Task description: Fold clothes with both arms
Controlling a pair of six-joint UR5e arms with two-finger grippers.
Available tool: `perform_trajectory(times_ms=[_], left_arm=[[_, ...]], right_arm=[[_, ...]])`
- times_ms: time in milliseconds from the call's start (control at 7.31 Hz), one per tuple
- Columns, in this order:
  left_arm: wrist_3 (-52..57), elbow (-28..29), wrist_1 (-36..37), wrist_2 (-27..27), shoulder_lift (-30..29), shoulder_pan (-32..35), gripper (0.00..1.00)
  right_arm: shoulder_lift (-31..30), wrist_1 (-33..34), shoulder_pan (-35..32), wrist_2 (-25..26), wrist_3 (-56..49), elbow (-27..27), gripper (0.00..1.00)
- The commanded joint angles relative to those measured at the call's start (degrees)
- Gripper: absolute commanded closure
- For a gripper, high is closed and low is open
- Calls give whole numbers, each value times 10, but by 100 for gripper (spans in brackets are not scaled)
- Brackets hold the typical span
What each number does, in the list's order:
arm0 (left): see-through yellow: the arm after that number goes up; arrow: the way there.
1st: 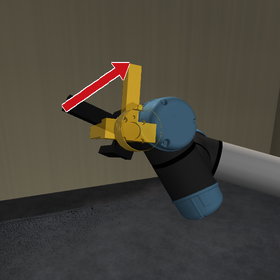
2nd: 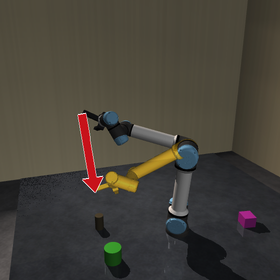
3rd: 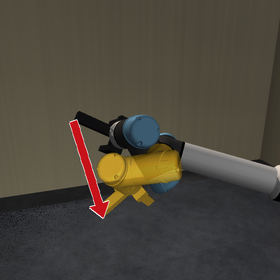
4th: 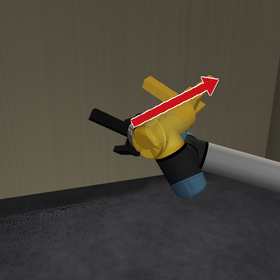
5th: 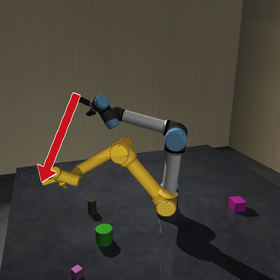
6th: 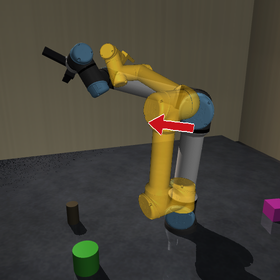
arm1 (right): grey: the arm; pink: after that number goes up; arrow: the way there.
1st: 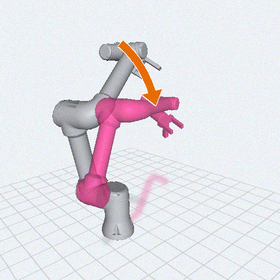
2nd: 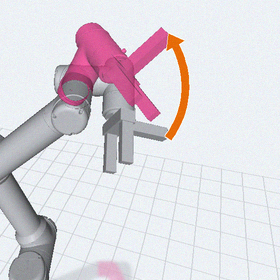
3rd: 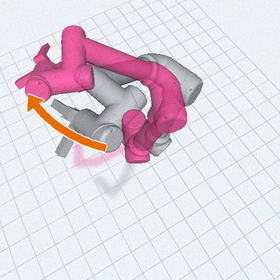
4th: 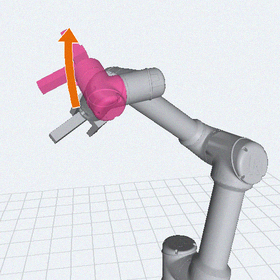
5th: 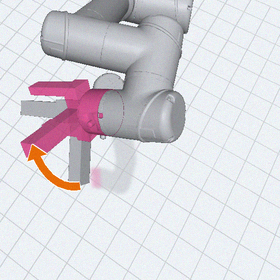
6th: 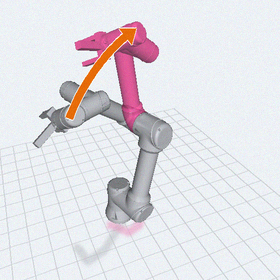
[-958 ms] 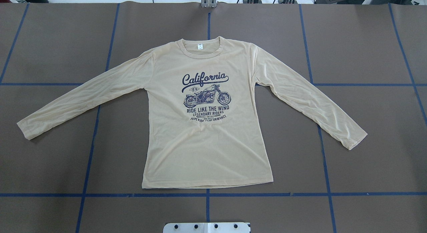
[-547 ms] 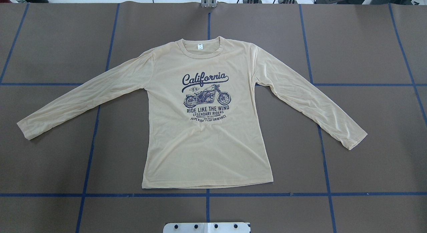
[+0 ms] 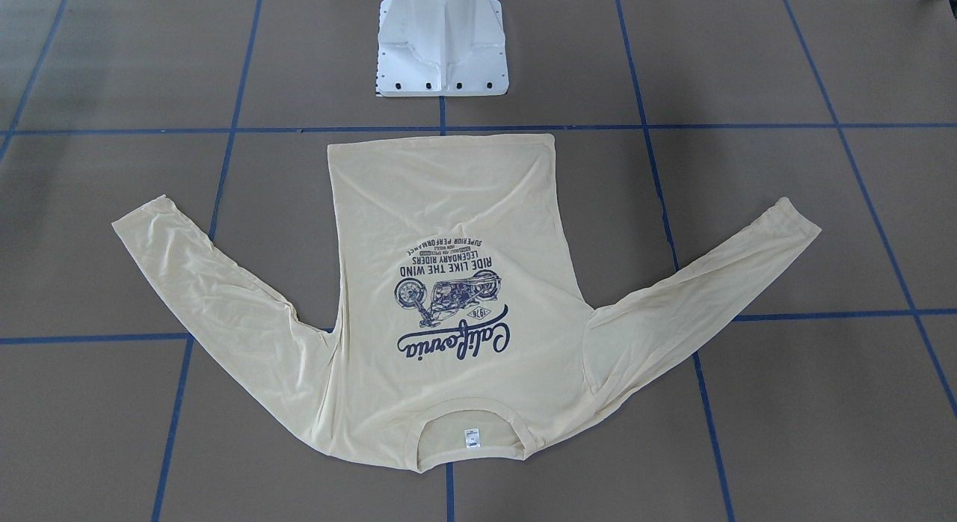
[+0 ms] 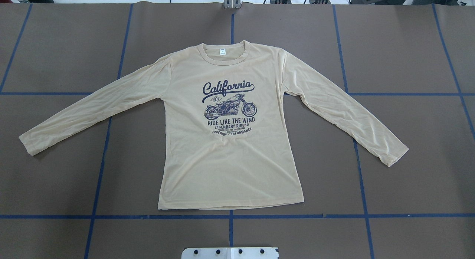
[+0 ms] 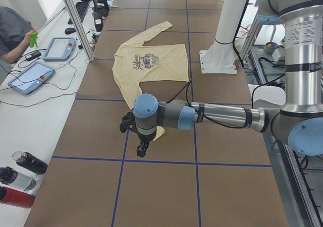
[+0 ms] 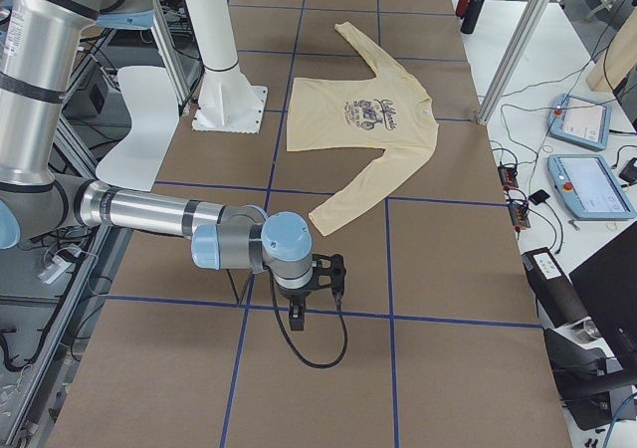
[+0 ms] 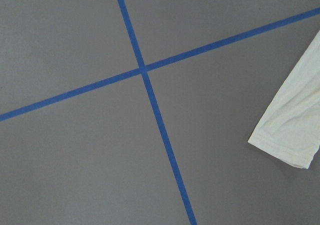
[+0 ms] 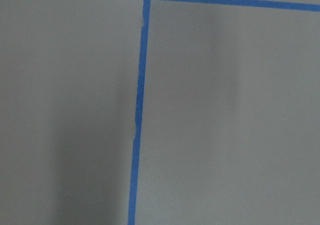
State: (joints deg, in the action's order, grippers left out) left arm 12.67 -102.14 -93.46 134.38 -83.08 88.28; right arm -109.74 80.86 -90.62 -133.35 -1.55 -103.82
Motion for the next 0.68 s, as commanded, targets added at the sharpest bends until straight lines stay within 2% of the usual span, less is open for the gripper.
perform_trajectory(times_ms=[0,411,547], left_arm=[[-2,-15,-31,-42,-14,0,0],[-93,-16,-76,-61,-85,0,0],[-94,-13,-131,-64,-101,0,0]], right_arm=[[1,-3,1,-6,3,-9,0],[27,-150,0,-10,12,-19,0],[36,-164,0,-14,13,-16,0]])
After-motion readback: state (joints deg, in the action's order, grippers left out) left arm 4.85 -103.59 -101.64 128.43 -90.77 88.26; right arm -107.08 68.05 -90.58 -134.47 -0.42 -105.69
